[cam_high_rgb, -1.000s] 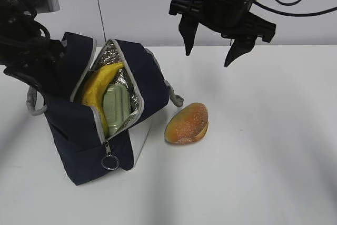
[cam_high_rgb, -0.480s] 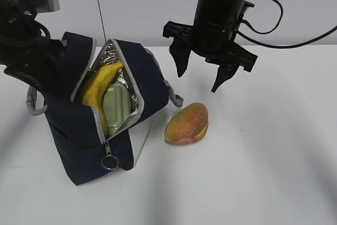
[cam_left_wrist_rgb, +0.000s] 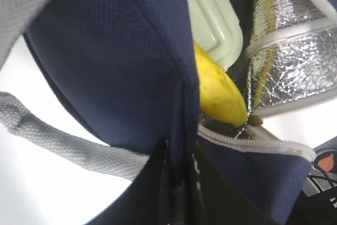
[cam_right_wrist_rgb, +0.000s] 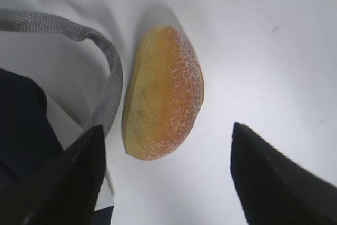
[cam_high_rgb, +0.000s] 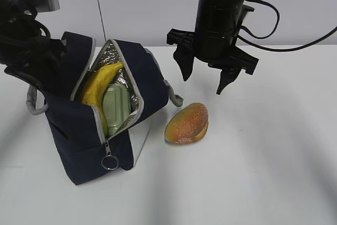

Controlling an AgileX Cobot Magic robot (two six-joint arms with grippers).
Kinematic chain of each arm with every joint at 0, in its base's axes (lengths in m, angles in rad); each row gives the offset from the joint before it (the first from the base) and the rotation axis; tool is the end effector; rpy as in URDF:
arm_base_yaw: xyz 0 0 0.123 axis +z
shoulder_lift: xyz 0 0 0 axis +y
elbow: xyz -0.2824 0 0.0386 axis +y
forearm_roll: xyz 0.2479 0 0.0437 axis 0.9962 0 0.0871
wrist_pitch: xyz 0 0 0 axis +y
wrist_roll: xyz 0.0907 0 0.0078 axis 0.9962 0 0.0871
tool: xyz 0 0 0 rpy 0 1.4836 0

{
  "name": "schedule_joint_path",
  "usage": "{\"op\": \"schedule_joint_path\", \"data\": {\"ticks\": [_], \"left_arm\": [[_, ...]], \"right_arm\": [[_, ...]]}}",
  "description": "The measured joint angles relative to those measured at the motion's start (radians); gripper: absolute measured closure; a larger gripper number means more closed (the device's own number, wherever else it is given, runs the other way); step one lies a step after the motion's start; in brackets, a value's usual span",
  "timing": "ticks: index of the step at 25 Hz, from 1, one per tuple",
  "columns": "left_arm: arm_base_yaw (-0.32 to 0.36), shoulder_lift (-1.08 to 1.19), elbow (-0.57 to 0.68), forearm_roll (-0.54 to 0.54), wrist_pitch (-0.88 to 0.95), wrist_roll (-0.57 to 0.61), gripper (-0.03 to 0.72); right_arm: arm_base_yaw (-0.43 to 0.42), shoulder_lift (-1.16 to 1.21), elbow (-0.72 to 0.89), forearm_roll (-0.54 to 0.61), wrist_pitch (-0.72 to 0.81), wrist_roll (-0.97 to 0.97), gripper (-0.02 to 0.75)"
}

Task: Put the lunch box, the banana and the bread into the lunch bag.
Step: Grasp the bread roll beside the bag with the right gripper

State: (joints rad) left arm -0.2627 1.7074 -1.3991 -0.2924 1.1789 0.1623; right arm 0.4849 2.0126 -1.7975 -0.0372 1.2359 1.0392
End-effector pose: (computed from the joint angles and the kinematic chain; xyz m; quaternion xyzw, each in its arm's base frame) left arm 0.3243 -0.1123 0.2777 0.1649 0.9728 -0.1429 0.0773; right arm 0.3782 0.1956 0.2625 0.2680 0.9577 0.0582 0.0872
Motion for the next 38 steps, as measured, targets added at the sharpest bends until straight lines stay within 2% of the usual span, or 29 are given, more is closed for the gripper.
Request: {"op": "schedule_joint_path", "data": {"ticks": [11, 21, 32, 38], "left_arm": [[0.000, 0.000, 0.000, 0.002, -0.005, 0.000, 0.668], [0.000, 0.000, 0.000, 0.009, -0.005, 0.000, 0.668], [0.000, 0.000, 0.000, 0.017, -0.005, 0.000, 0.667], [0.000, 0.000, 0.000, 0.019, -0.005, 0.000, 0.667]], "right_arm": [[0.000, 0.017, 0.000, -0.061, -0.002, 0.001, 0.179], [0.000, 0.087, 0.000, 0.011, -0.003, 0.001, 0.178], [0.000, 0.131, 0.000, 0.017, -0.008, 0.013, 0.178], [0.000, 0.168, 0.000, 0.066, -0.045, 0.023, 0.178]]}}
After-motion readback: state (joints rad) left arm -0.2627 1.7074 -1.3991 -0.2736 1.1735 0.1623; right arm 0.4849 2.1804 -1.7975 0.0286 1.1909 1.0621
